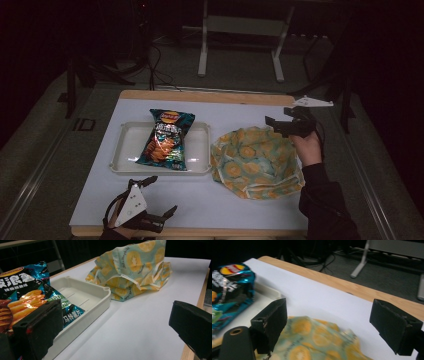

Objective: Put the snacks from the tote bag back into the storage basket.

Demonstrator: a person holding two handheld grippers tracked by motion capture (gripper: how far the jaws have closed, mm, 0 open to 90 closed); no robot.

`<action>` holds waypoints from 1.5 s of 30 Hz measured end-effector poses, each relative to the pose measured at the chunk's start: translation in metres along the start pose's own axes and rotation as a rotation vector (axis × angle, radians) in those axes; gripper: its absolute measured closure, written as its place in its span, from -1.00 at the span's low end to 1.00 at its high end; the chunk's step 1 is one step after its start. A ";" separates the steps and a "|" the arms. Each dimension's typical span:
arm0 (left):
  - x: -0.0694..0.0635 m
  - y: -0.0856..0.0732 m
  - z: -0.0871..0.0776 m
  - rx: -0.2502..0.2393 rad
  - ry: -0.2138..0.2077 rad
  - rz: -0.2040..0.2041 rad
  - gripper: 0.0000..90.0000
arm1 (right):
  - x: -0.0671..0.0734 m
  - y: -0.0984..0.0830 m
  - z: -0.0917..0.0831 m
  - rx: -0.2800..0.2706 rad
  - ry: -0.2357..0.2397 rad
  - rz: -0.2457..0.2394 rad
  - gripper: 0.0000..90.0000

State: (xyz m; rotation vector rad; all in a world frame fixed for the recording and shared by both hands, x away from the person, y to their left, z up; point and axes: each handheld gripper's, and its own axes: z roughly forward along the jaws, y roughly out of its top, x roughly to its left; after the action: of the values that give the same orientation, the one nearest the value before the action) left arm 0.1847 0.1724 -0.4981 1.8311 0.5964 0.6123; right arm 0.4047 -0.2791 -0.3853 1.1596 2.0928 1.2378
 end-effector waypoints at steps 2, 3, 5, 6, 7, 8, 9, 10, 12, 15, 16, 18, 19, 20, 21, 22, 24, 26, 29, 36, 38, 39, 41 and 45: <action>0.000 0.000 0.000 0.001 0.000 -0.001 -1.00 | -0.007 -0.005 -0.005 -0.005 -0.017 0.010 -0.68; 0.000 0.000 0.000 0.001 0.000 -0.001 -1.00 | -0.010 -0.008 -0.007 -0.007 -0.028 0.010 -0.68; 0.000 0.000 0.000 0.000 0.001 -0.003 -1.00 | -0.014 -0.015 -0.011 -0.008 -0.046 0.010 -0.68; 0.000 0.000 0.000 0.000 0.001 -0.002 -1.00 | -0.017 -0.018 -0.014 -0.009 -0.058 0.012 -0.68; 0.000 0.000 0.000 0.000 0.001 -0.002 -1.00 | -0.019 -0.022 -0.016 -0.017 -0.066 0.014 -0.68; 0.000 0.000 0.000 0.000 0.001 -0.003 -1.00 | -0.021 -0.025 -0.018 -0.021 -0.071 0.016 -0.68; 0.000 0.000 0.000 0.001 0.001 -0.002 -1.00 | -0.023 -0.029 -0.021 -0.026 -0.080 0.016 -0.68; 0.000 0.000 0.000 0.001 0.001 -0.002 -1.00 | -0.024 -0.031 -0.023 -0.032 -0.089 0.012 -0.68; 0.000 0.000 0.000 0.001 0.000 -0.001 -1.00 | -0.028 -0.037 -0.030 -0.050 -0.114 0.012 -0.68; 0.000 0.000 0.000 0.001 0.001 -0.001 -1.00 | -0.033 -0.049 -0.041 -0.081 -0.137 0.031 -0.68; 0.000 0.000 0.000 0.001 0.001 -0.002 -1.00 | -0.034 -0.051 -0.044 -0.084 -0.145 0.035 -0.68; 0.000 0.000 0.001 0.003 0.000 0.000 -1.00 | -0.036 -0.059 -0.049 -0.091 -0.162 0.039 -0.68; 0.000 0.000 0.001 0.003 0.000 0.000 -1.00 | -0.036 -0.063 -0.052 -0.095 -0.166 0.047 -0.68; 0.000 0.000 0.001 0.003 0.000 0.000 -1.00 | -0.036 -0.067 -0.054 -0.098 -0.171 0.049 -0.68; 0.000 0.000 0.001 0.003 0.000 -0.001 -1.00 | -0.036 -0.070 -0.056 -0.102 -0.180 0.052 -0.68; 0.000 0.000 0.001 0.004 0.001 0.000 -1.00 | -0.035 -0.075 -0.058 -0.105 -0.178 0.053 -0.68; 0.000 0.000 0.001 0.004 0.001 0.000 -1.00 | -0.033 -0.080 -0.060 -0.106 -0.175 0.053 -0.68; 0.000 0.000 0.001 0.003 0.001 0.000 -1.00 | -0.031 -0.087 -0.063 -0.098 -0.172 0.048 -0.68; 0.000 0.000 0.001 0.004 0.001 0.000 -1.00 | -0.027 -0.097 -0.069 -0.100 -0.167 0.052 -0.68; 0.000 0.000 0.001 0.005 0.001 0.001 -1.00 | -0.020 -0.112 -0.075 -0.087 -0.145 0.039 -0.68; 0.000 0.000 0.001 0.006 0.001 -0.001 -1.00 | -0.019 -0.115 -0.076 -0.082 -0.137 0.038 -0.68; 0.000 0.000 0.001 0.007 0.001 -0.001 -1.00 | -0.018 -0.117 -0.076 -0.081 -0.132 0.038 -0.68; 0.000 0.000 0.001 0.008 -0.001 -0.002 -1.00 | -0.017 -0.120 -0.077 -0.076 -0.124 0.038 -0.68; 0.000 0.000 0.001 0.006 0.000 -0.001 -1.00 | -0.015 -0.124 -0.078 -0.074 -0.121 0.033 -0.68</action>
State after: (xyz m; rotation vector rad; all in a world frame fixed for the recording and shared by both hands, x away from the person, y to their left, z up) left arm 0.1854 0.1719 -0.4988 1.8365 0.5995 0.6099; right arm 0.3035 -0.3609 -0.4544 1.2101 1.9313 1.2173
